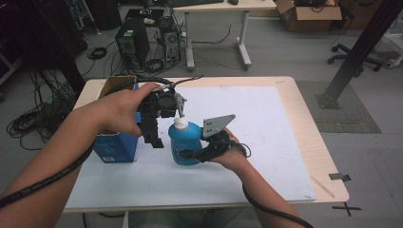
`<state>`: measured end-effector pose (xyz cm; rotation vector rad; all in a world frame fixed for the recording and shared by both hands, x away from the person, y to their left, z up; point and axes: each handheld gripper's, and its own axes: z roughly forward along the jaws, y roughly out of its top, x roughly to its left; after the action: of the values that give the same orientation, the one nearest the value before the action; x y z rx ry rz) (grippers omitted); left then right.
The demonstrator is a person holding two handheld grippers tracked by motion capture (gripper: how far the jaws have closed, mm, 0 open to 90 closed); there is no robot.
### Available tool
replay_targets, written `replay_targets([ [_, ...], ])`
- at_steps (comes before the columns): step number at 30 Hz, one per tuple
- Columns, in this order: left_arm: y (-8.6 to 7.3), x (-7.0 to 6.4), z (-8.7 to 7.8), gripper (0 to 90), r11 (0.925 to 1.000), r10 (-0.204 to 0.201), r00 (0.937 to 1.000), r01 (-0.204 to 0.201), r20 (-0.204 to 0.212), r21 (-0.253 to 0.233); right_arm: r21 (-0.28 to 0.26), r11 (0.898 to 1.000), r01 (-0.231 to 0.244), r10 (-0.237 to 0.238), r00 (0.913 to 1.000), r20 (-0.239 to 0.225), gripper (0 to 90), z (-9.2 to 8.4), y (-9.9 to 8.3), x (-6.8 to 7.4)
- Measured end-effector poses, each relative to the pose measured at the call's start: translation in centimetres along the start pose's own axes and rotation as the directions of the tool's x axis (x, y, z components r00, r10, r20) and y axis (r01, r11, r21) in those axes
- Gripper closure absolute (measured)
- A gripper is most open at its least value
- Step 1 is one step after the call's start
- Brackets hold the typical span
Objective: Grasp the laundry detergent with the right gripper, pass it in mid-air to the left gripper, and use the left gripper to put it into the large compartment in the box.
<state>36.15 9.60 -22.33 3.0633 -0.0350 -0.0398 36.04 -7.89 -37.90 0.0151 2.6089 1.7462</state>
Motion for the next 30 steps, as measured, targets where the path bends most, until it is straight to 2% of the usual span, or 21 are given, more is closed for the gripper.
replay_targets([
  [20,1.3,-0.2,0.5,0.1,0.9997,0.026,0.9996,-0.026,-0.011,0.002,0.009,1.000,0.004,-0.003,0.9998,-0.022,44.6,2.4,0.4,-0.1],
  [30,1.7,-0.3,0.8,0.1,0.9998,0.013,0.9998,-0.013,-0.016,0.016,0.008,1.000,0.011,-0.010,0.9997,-0.021,44.6,2.6,0.8,-0.1],
])
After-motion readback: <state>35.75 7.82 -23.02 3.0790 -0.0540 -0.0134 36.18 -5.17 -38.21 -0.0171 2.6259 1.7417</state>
